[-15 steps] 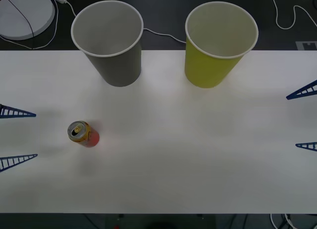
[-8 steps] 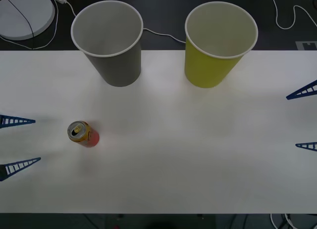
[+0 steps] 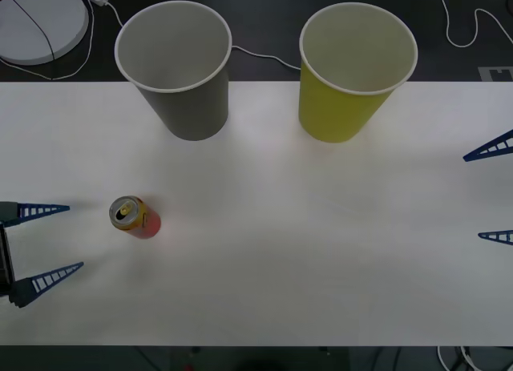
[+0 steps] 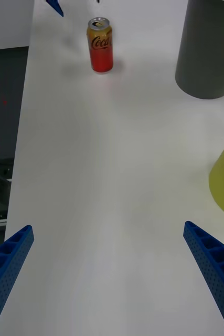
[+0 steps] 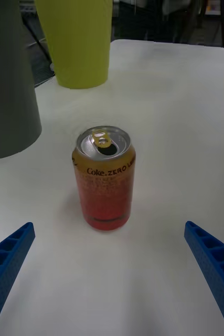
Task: Put the can into the green bin and the plastic bottle into the gray bin
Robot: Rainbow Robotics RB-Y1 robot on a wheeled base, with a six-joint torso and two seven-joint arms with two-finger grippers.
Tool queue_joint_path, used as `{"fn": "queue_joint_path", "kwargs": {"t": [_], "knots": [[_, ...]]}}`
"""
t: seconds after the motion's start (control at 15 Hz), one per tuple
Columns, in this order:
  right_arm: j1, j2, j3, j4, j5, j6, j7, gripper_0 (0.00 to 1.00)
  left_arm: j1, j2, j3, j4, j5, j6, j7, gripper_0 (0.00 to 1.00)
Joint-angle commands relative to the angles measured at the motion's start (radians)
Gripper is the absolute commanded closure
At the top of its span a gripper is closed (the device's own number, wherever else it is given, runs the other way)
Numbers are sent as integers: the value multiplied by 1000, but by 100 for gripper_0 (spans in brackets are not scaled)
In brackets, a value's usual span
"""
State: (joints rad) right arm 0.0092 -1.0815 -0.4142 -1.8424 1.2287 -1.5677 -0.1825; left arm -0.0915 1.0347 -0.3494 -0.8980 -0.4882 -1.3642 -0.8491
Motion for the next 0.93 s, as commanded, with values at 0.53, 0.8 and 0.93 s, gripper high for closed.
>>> {"fn": "queue_joint_path", "kwargs": {"t": [0.53, 0.8, 0.93], "knots": [[0, 0, 0, 0, 0, 0, 0, 0, -13, -128, -5, 11, 8, 113, -4, 0], [0, 0, 0, 0, 0, 0, 0, 0, -17, -189, -5, 11, 7, 162, -8, 0], [0, 0, 0, 0, 0, 0, 0, 0, -27, -206, -5, 11, 7, 175, -8, 0]]}}
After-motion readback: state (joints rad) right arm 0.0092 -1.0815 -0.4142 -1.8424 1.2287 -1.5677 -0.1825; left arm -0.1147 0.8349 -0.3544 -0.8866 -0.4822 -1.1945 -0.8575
